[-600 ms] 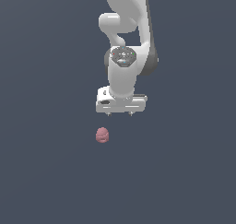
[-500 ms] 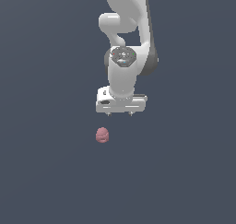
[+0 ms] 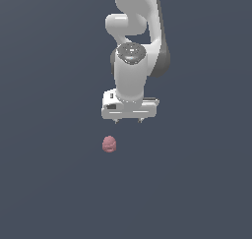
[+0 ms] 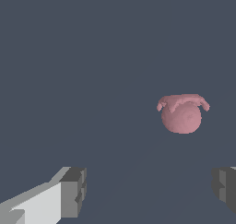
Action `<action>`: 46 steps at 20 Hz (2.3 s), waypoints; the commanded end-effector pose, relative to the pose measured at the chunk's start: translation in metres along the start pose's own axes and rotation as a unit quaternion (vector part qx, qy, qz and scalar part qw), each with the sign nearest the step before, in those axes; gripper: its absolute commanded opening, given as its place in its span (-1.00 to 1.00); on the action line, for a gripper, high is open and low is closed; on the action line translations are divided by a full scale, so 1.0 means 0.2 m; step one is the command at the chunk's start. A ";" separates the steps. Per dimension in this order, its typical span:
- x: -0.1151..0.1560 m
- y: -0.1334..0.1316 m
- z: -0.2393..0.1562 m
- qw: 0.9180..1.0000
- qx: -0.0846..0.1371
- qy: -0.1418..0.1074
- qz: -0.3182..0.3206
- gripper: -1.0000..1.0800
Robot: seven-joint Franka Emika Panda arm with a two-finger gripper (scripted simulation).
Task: Pick up the object and move it to a goal position.
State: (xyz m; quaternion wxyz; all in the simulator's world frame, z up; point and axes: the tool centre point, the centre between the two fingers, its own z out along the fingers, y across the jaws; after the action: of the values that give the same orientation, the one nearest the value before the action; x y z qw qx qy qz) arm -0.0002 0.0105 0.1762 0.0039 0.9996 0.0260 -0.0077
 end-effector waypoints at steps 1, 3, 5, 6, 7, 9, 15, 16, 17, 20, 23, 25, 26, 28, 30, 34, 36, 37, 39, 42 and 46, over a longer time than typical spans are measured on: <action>0.00 0.00 0.00 1.000 0.000 0.000 0.000 0.92; 0.00 0.01 0.01 1.000 0.000 0.000 -0.001 0.92; 0.01 0.03 0.03 1.000 0.000 0.000 -0.002 0.92; 0.02 0.04 0.04 1.000 0.000 0.000 -0.003 0.92; 0.03 0.06 0.05 1.000 0.001 0.001 -0.004 0.92; 0.05 0.10 0.09 1.000 0.001 0.002 -0.006 0.92; 0.12 0.27 0.25 1.000 0.002 0.005 -0.017 0.92; 0.13 0.30 0.28 1.000 0.002 0.005 -0.019 0.92; 0.13 0.33 0.30 1.000 0.003 0.006 -0.021 0.92; 0.15 0.39 0.37 1.000 0.003 0.007 -0.025 0.92; 0.16 0.44 0.41 1.000 0.003 0.007 -0.027 0.92; 0.16 0.45 0.42 1.000 0.003 0.008 -0.028 0.92; 0.16 0.45 0.43 1.000 0.003 0.008 -0.028 0.92; 0.16 0.45 0.43 1.000 0.003 0.007 -0.027 0.92; 0.16 0.45 0.43 1.000 0.003 0.007 -0.027 0.92; 0.16 0.45 0.50 1.000 0.003 0.007 -0.027 0.92; 0.16 0.45 0.55 1.000 0.003 0.007 -0.028 0.92; 0.16 0.45 0.59 1.000 0.003 0.007 -0.028 0.92; 0.16 0.45 0.63 1.000 0.003 0.008 -0.028 0.92; 0.16 0.45 0.67 1.000 0.003 0.008 -0.028 0.92; 0.17 0.45 0.68 1.000 0.003 0.008 -0.028 -1.00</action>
State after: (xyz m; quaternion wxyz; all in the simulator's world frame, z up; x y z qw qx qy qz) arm 0.0349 -0.0796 0.0406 -0.0001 0.9985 0.0542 -0.0008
